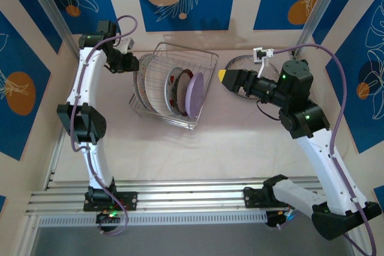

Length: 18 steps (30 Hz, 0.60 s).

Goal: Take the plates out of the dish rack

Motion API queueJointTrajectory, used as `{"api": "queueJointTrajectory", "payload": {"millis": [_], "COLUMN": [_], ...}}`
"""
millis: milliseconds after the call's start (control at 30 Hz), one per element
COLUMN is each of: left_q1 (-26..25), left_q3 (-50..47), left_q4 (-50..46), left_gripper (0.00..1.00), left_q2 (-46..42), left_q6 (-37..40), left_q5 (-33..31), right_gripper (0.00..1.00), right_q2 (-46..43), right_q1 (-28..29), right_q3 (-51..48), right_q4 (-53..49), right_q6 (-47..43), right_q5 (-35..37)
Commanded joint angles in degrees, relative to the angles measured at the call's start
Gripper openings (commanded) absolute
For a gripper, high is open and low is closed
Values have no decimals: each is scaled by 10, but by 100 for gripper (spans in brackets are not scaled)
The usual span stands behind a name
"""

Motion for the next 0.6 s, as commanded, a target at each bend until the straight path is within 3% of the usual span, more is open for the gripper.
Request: {"api": "queueJointTrajectory", "payload": {"millis": [0, 567], "left_q1": [-7, -6], "left_q3": [-20, -31], "left_q4": [-14, -12], "left_gripper": [27, 28], "left_q2": [-20, -9], "left_q6": [2, -3], "left_q5": [34, 67], "right_gripper": [81, 81], "right_q2": [-6, -2], "right_q1": [5, 6], "right_q3": [-6, -5], "right_q4": [7, 6], "right_q6": [7, 10], "right_q5": [-9, -5]}}
